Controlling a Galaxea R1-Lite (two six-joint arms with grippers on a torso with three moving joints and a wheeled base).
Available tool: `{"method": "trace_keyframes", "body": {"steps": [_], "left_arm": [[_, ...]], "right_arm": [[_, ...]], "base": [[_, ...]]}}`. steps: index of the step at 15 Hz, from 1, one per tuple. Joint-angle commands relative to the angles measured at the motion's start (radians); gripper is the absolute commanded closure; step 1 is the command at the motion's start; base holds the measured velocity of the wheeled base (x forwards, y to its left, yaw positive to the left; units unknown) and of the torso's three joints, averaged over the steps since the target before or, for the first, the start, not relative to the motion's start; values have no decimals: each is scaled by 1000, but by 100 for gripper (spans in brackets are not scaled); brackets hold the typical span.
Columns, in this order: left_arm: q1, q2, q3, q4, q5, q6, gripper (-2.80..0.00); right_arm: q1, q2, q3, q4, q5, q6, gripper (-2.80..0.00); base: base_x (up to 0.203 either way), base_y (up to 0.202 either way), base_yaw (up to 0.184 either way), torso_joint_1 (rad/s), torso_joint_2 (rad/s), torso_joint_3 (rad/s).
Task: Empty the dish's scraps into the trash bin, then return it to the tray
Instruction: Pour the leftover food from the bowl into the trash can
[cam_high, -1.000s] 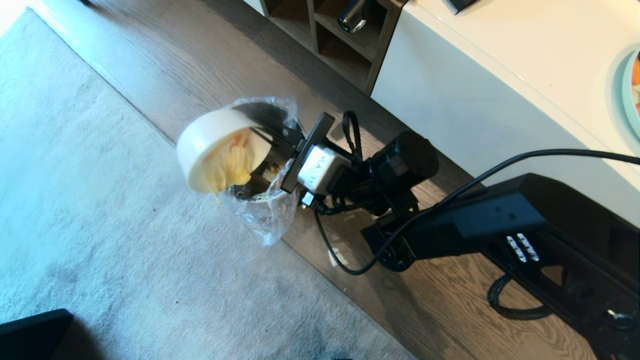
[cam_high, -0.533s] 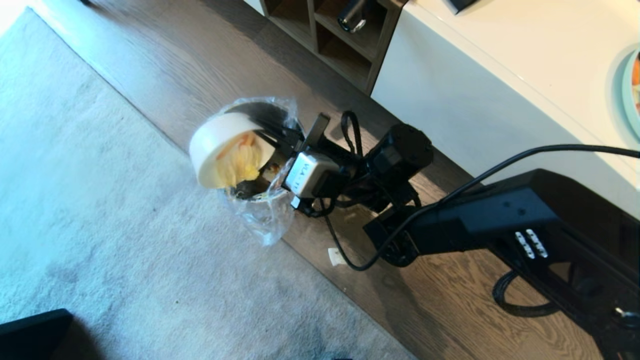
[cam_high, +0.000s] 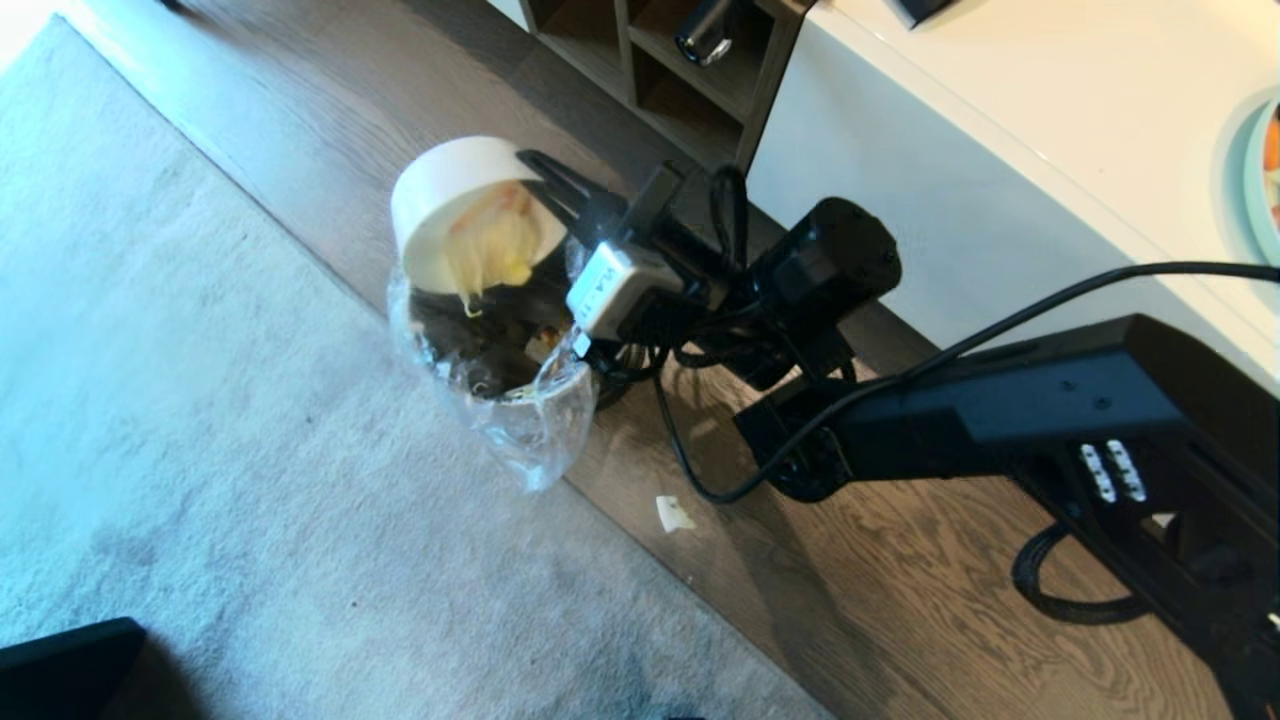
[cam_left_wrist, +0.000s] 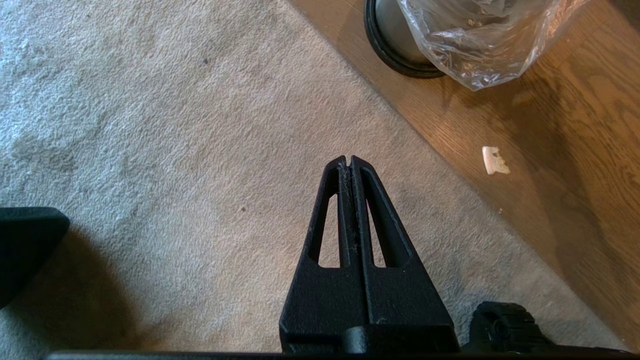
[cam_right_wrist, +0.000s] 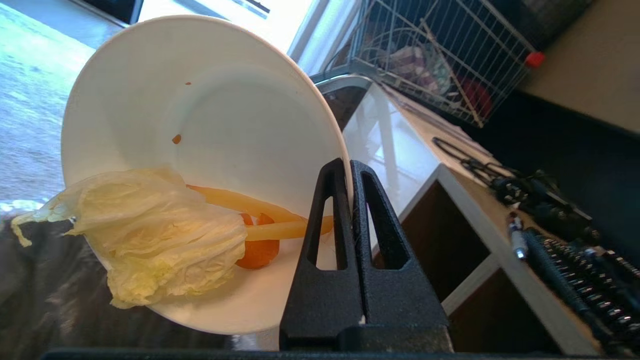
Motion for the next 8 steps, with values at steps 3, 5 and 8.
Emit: {"method": "trace_keyframes", "body": {"steps": [3,5,8], "left_arm": [[0,0,0,0,0,-1,0],[0,0,0,0,0,-1,0],[0,0,0,0,0,-1,0]], "right_arm": [[13,-9,-12,-36,9,-23,0],[27,-9,-10,-73,13,-23,0],[40,-8,-7,-94,16,-26,0]], "base": [[0,0,0,0,0,0],[0,0,0,0,0,0],[0,0,0,0,0,0]]}}
